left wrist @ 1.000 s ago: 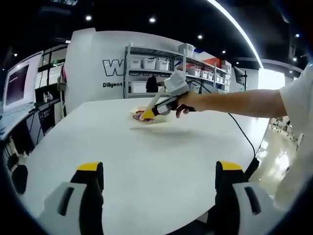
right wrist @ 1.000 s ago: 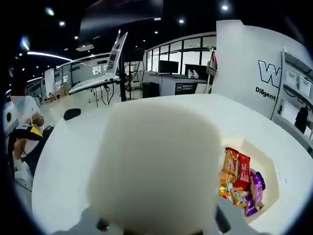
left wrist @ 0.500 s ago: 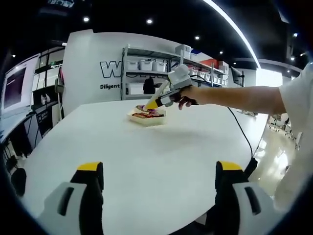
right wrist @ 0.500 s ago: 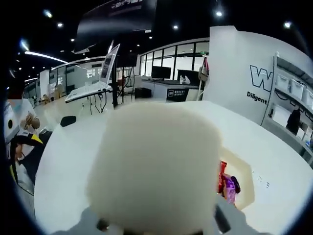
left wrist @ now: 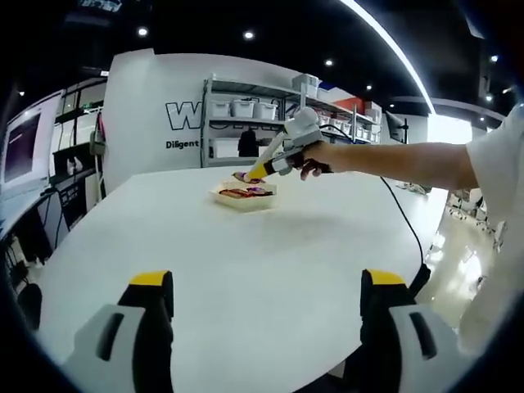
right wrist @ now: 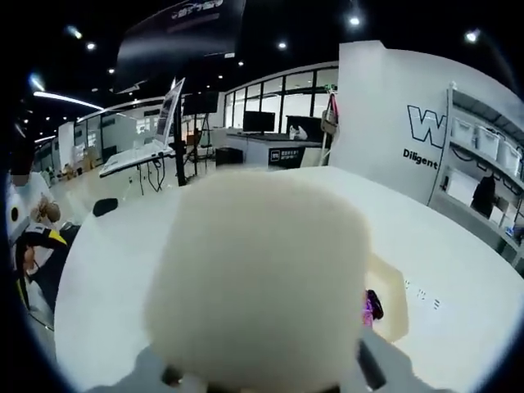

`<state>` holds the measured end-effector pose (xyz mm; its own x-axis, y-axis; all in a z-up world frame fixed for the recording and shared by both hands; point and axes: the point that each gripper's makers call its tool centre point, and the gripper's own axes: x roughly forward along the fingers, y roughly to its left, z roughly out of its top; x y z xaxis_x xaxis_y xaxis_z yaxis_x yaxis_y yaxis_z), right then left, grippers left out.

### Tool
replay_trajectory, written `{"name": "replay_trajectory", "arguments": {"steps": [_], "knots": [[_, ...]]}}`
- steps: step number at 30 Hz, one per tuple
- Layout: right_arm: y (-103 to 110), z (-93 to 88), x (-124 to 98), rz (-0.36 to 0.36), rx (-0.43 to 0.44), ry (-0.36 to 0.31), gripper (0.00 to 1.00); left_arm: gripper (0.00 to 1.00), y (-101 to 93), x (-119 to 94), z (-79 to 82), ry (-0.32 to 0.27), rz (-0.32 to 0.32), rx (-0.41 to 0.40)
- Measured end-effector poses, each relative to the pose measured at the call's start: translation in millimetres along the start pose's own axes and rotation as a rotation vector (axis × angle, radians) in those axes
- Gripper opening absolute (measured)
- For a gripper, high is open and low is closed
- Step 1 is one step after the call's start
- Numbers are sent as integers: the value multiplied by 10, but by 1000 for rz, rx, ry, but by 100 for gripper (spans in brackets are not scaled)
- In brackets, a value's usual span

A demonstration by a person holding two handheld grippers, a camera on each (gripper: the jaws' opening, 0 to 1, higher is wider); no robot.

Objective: Place the target food into the container with the food tongs after gripping and lifting it, then release it inside without dropping or visibly crushing the food.

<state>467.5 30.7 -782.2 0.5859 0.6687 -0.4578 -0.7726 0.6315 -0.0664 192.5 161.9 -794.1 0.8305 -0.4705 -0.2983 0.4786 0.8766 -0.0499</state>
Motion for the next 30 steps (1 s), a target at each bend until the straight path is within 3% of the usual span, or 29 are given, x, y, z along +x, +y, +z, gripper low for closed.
{"name": "replay_trajectory", "arguments": {"steps": [6, 14, 30], "knots": [[-98, -34, 61, -16, 25, -3, 12, 93, 31, 26, -15, 4, 4, -2], [-244, -249, 241, -35, 72, 22, 12, 93, 94, 61, -85, 21, 13, -13], [-239, -343, 439, -24, 63, 31, 11, 93, 186, 135, -172, 45, 24, -27]]}}
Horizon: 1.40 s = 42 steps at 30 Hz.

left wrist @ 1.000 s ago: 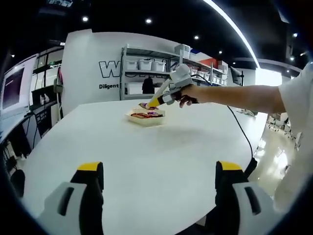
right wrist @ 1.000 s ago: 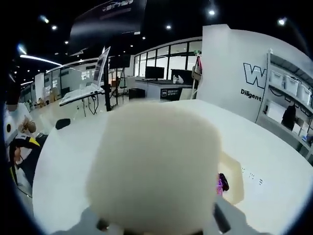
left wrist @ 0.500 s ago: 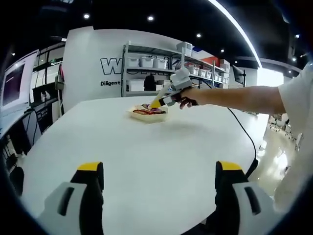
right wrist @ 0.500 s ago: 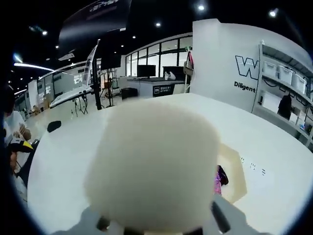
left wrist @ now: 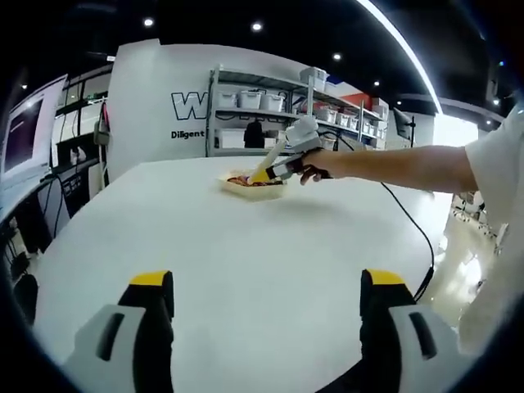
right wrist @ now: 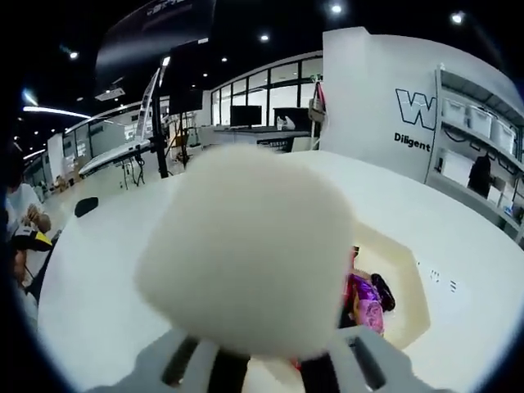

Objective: Place the target food into the container with the food tongs after gripping and lifting it, then release it inside without dropping or visibly crushing the food.

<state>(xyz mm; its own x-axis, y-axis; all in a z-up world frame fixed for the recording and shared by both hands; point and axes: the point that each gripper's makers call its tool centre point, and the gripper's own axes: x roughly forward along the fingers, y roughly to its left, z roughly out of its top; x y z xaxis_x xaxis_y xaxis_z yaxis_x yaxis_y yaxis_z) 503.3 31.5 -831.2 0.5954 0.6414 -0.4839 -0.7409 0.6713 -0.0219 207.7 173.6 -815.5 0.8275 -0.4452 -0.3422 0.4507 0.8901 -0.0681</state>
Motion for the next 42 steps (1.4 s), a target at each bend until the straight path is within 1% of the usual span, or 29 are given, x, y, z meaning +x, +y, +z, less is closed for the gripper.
{"name": "replay_trajectory", "arguments": {"steps": [7, 8, 10, 15, 19, 21, 23, 27, 28, 29, 30, 31, 32, 33, 35, 42], "knots": [[30, 85, 100, -1, -23, -2, 11, 93, -7, 23, -24, 7, -5, -1], [25, 73, 126, -11, -26, 11, 11, 93, 1, 21, -22, 6, -5, -2], [41, 39, 180, -7, -30, 28, 12, 93, 28, 8, -21, 4, 0, -4], [44, 20, 242, -11, -34, 30, 12, 93, 132, -38, -57, 6, 20, -14], [-4, 7, 289, -27, -51, 37, 12, 92, 147, -27, -63, 7, 21, -19], [-33, -7, 299, -39, -41, 43, 12, 92, 144, -18, -65, 10, 17, -19], [-53, -12, 306, -44, -56, 43, 13, 92, 154, -14, -68, 13, 19, -16], [-95, -17, 324, -54, -44, 42, 13, 92, 188, -14, -71, 10, 21, -24], [-103, -15, 334, -57, -45, 43, 11, 92, 197, -9, -80, 13, 24, -24], [-186, -20, 328, -104, -44, 50, 7, 92, 200, -6, -85, 15, 24, -24], [-145, 54, 356, -75, -48, 13, 3, 92, 199, -5, -89, 17, 23, -24], [-198, 79, 334, -85, -9, 18, 2, 92, 196, -1, -92, 16, 22, -27], [-197, 56, 339, -78, 16, 30, 2, 92, 196, -1, -93, 15, 22, -29], [-205, 47, 336, -85, 20, 32, 1, 92, 197, -1, -94, 15, 22, -29], [-199, 43, 339, -89, 4, 31, 0, 92, 206, -2, -93, 14, 22, -33], [-201, 43, 307, -91, 5, 29, 0, 92, 202, 5, -75, 13, 20, -28]]}}
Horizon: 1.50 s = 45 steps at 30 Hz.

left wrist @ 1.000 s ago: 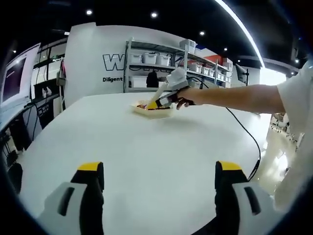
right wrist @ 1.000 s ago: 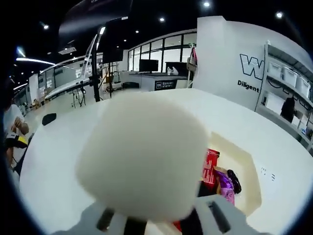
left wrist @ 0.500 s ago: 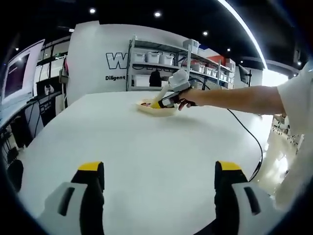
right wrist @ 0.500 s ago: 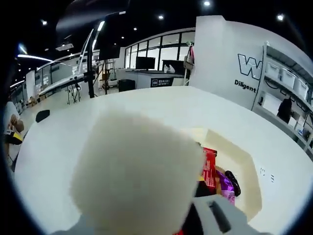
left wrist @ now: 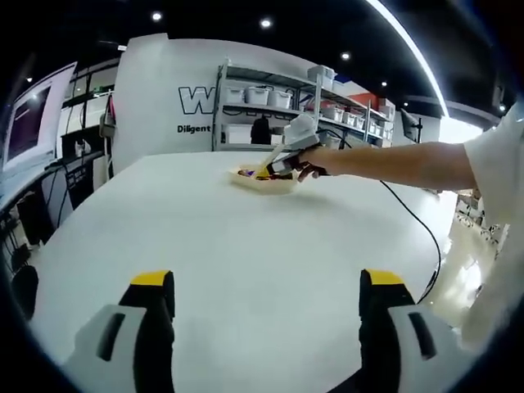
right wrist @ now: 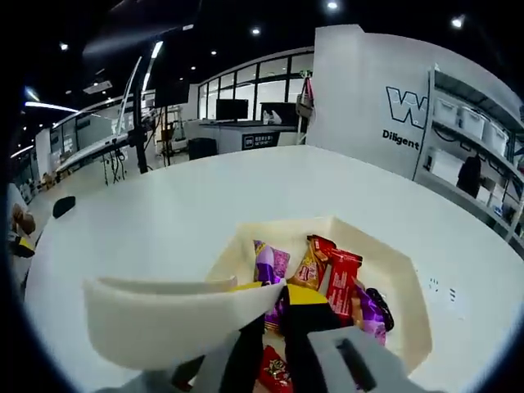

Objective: Place the target food into the container with the food tongs after gripping and lifting it, then release it inside without dropping or visibly crushing the food.

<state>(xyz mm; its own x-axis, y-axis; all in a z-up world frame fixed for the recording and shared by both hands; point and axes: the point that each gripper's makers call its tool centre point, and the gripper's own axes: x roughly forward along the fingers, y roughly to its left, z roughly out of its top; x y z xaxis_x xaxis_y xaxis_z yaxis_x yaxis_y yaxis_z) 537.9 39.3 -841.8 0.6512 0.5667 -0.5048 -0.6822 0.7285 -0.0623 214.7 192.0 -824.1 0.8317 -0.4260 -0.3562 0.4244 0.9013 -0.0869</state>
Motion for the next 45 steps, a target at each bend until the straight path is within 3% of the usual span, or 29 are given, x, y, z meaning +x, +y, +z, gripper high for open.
{"name": "replay_trajectory", "arguments": {"steps": [34, 45], "knots": [[-104, 13, -247, -34, 21, -60, 0, 92, -66, 23, 14, -5, -18, 3], [71, 104, -512, 13, 13, -90, 0, 92, -192, 98, 134, -22, -57, 19]]}}
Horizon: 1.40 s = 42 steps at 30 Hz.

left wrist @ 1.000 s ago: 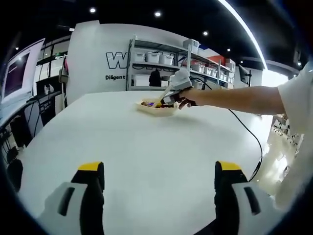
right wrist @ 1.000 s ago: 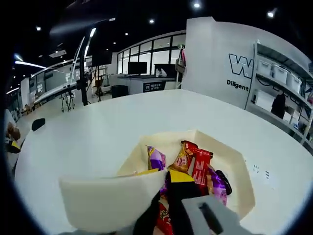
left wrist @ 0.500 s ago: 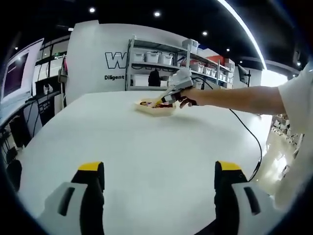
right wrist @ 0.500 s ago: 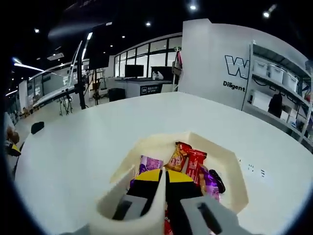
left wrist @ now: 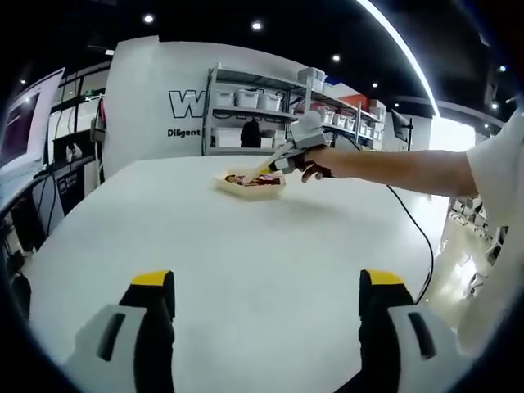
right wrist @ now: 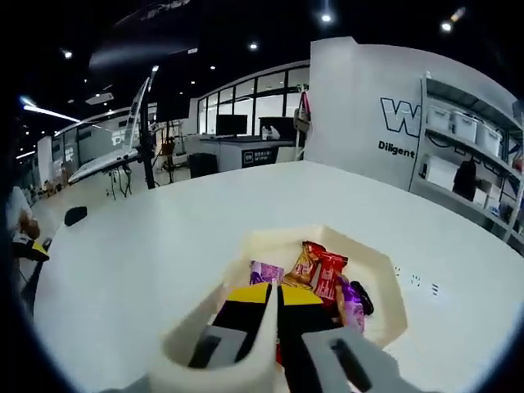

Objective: Place the target food into the container with the food tongs after gripping and lifting it, then release it inside without dropping or visibly crushing the food.

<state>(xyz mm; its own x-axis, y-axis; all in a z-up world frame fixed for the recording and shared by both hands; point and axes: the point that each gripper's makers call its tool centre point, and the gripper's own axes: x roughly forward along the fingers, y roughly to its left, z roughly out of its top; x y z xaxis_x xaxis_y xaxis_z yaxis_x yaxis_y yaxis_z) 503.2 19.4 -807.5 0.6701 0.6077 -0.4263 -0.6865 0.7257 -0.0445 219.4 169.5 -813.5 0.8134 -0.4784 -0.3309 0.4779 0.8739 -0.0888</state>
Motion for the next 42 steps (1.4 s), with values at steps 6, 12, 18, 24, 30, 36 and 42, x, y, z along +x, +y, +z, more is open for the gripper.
{"name": "replay_trajectory", "arguments": {"steps": [6, 12, 18, 24, 30, 36, 42], "knots": [[23, -67, -159, 8, -12, 11, 0, 92, -103, 50, 67, -7, -29, 10], [63, -83, -303, 41, 2, 11, 0, 91, -188, 33, 158, -25, -47, 27], [208, -78, -477, 76, -16, 8, 0, 91, -274, 40, 227, -34, -62, 29], [317, -133, -610, 96, -44, 26, 0, 91, -415, 62, 254, -42, -86, 25], [432, -240, -771, 121, -49, 32, 0, 91, -562, 65, 253, -39, -119, 18], [547, -387, -923, 158, -48, 29, 0, 90, -700, 147, 212, -32, -154, 19], [703, -470, -1077, 188, -54, 14, 0, 89, -838, 232, 151, -27, -228, -31]]}}
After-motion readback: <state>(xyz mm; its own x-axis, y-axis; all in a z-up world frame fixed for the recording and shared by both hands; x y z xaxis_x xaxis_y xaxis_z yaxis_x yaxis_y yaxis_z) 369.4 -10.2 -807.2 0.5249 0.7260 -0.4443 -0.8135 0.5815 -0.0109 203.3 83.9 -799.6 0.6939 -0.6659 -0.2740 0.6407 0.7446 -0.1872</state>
